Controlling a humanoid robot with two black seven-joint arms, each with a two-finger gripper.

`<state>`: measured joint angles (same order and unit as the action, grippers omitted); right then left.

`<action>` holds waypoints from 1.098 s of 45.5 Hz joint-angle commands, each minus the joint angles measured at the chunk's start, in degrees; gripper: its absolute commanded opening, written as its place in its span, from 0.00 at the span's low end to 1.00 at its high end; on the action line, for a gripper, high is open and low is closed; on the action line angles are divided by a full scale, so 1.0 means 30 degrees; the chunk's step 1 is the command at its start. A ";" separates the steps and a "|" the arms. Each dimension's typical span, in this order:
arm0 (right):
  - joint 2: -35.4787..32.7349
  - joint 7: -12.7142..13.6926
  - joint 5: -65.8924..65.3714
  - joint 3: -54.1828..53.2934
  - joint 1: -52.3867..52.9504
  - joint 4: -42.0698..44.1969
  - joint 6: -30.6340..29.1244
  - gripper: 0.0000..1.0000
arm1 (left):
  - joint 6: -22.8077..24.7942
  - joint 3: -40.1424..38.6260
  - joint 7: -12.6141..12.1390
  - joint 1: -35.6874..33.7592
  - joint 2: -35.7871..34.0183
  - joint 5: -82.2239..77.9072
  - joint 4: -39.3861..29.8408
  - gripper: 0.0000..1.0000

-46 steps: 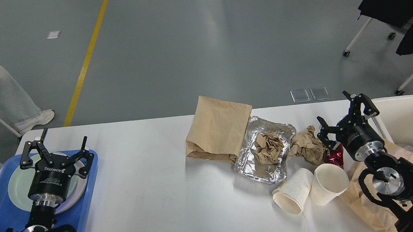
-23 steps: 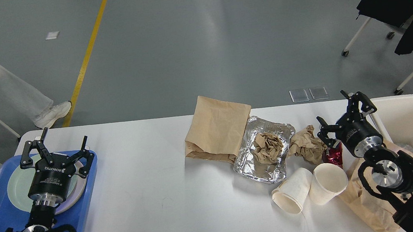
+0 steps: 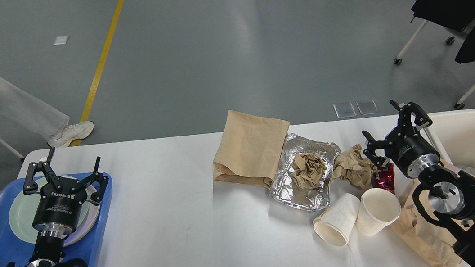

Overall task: Tidy desktop
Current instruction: 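Raise the right gripper from the bin edge and swing it up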

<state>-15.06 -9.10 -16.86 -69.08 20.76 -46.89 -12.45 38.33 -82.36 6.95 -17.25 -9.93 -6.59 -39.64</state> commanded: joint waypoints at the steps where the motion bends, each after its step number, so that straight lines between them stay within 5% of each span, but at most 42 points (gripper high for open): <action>1: -0.0018 0.0102 -0.0065 0.0029 0.0169 0.0013 -0.0537 1.00 | -0.0005 0.0001 -0.0001 0.0006 -0.0001 0.0000 -0.0001 0.96; 34: -0.1571 -0.0220 -0.0153 0.0380 0.1605 -0.0397 0.0573 1.00 | -0.0005 0.0060 0.0028 -0.0023 -0.0001 0.0000 -0.0001 0.96; 44: -0.1629 -0.2502 -0.0269 0.0672 0.1956 -0.1215 0.4733 1.00 | -0.0005 0.0030 0.0000 -0.0023 -0.0001 0.0000 -0.0001 0.96; 50: -0.2387 -0.2564 -0.0329 0.2279 0.2423 -0.1335 0.4707 1.00 | -0.0005 0.0030 0.0029 -0.0023 -0.0001 0.0000 -0.0001 0.96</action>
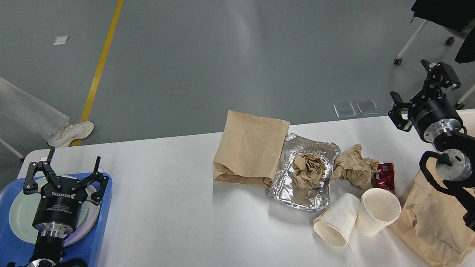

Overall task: Tidy desktop
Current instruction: 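Raise the right gripper from the bin edge and swing it up, then lower the right gripper onto the brown paper bag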

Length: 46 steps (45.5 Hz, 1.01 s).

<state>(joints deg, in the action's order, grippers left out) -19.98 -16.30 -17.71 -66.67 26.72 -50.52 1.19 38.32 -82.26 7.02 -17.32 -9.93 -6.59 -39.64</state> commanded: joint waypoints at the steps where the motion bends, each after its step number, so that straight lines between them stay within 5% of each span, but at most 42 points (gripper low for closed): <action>1: -0.1216 -0.0162 -0.0014 0.2177 0.0672 -0.0152 0.0129 1.00 | 0.0000 -0.0003 0.0002 0.0000 -0.0001 0.0000 0.0000 0.96; 7: -0.4381 -0.0162 0.0220 0.9630 0.4089 -0.0065 -0.1271 1.00 | 0.0000 -0.0003 0.0002 0.0000 -0.0001 0.0000 0.0000 0.96; 19: -0.4737 -0.0133 0.0337 2.9825 1.6630 0.0170 -0.1863 1.00 | 0.0000 -0.0003 -0.0027 0.0000 -0.0001 0.0000 0.0000 0.96; 31: 0.1440 -0.0104 0.0455 4.1523 2.4633 -0.0327 -0.2359 1.00 | 0.0000 -0.0003 -0.0027 0.0000 -0.0001 0.0000 0.0000 0.96; 39: 0.3934 0.0334 0.0338 4.4927 2.9672 -0.3811 -0.8241 1.00 | 0.0000 -0.0003 0.0002 0.0000 -0.0001 0.0000 0.0000 0.96; 45: 0.4405 0.2616 0.0396 4.5280 3.2515 -0.7148 -1.2054 1.00 | 0.0000 -0.0003 0.0002 0.0000 -0.0001 0.0000 0.0000 0.96; 46: 0.2229 0.7957 0.4196 4.5367 3.6261 -1.5101 -1.2174 1.00 | 0.0000 -0.0032 -0.0027 0.0000 -0.0001 0.0000 0.0000 0.96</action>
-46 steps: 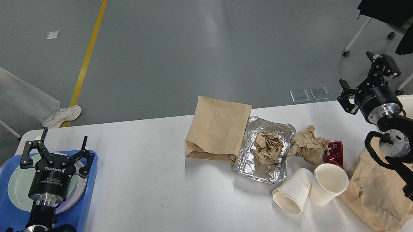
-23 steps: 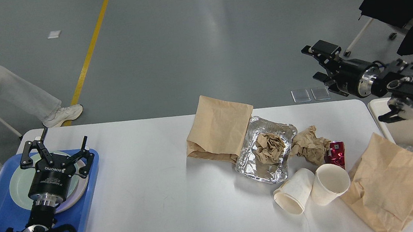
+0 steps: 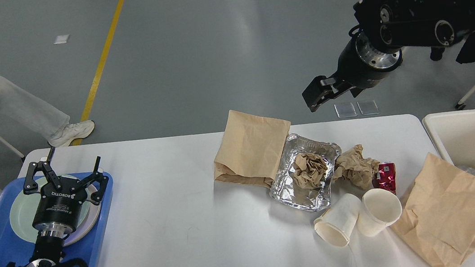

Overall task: Tidy desktop
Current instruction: 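Lower the right gripper onto the brown paper bag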

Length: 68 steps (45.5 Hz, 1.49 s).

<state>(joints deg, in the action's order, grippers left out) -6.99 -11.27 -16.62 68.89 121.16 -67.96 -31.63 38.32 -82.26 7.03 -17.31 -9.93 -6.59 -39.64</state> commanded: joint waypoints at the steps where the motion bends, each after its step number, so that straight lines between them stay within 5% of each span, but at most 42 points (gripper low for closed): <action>1: -0.2152 0.6333 0.4074 0.0297 0.4761 -0.9251 -0.1176 1.00 | 0.0001 -0.0001 -0.0030 -0.0001 -0.0002 0.0000 0.0000 0.96; 26: -0.2533 0.6275 0.4690 0.0240 0.4615 -0.8841 -0.0209 1.00 | 0.0001 -0.0001 -0.0030 -0.0001 -0.0002 0.0000 0.0000 0.96; 33: -0.2797 0.6275 0.6913 -0.1250 0.2921 -0.7614 0.1371 1.00 | 0.0001 -0.0001 -0.0030 -0.0001 -0.0002 0.0000 0.0000 0.96; 44: -0.1599 0.6304 0.7533 -0.5881 -0.4110 -0.0645 0.2808 1.00 | 0.0001 -0.0001 -0.0030 -0.0001 -0.0002 0.0000 0.0000 0.96; 68: 0.4290 0.6216 0.7445 -0.8871 -1.6036 1.6408 0.3248 1.00 | 0.0001 -0.0001 -0.0030 -0.0001 -0.0002 0.0000 -0.0029 0.96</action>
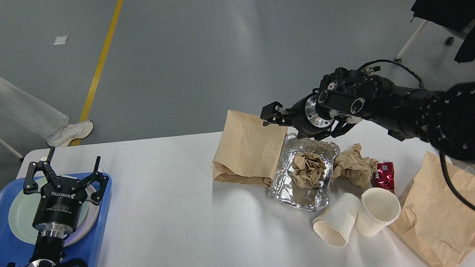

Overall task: Tidy desktop
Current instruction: 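Lower the right gripper onto the brown paper bag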

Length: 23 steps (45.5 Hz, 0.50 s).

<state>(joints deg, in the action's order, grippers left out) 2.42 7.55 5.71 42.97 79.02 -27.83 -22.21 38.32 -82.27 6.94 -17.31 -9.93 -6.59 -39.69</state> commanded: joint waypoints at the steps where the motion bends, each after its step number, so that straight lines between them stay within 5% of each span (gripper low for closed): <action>1: 0.1418 -0.0056 0.0031 -0.0317 -0.2256 0.3470 0.0137 1.00 | 0.0001 0.0000 0.0000 -0.0001 -0.0001 -0.0001 -0.0012 0.96; 11: 0.2710 -0.0114 -0.0027 -0.0816 -0.3781 0.5145 0.3270 1.00 | 0.0001 0.0000 0.0000 -0.0001 -0.0001 -0.0001 -0.0012 0.96; 23: 0.2710 -0.0378 -0.0056 -0.0933 -0.4105 0.4677 0.3272 1.00 | 0.0001 0.0000 0.0000 -0.0001 -0.0001 -0.0001 0.0017 0.96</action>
<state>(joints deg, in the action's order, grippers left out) 10.53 6.74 5.57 40.51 66.78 -12.75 -12.42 38.32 -82.26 6.94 -17.31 -9.93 -6.59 -39.70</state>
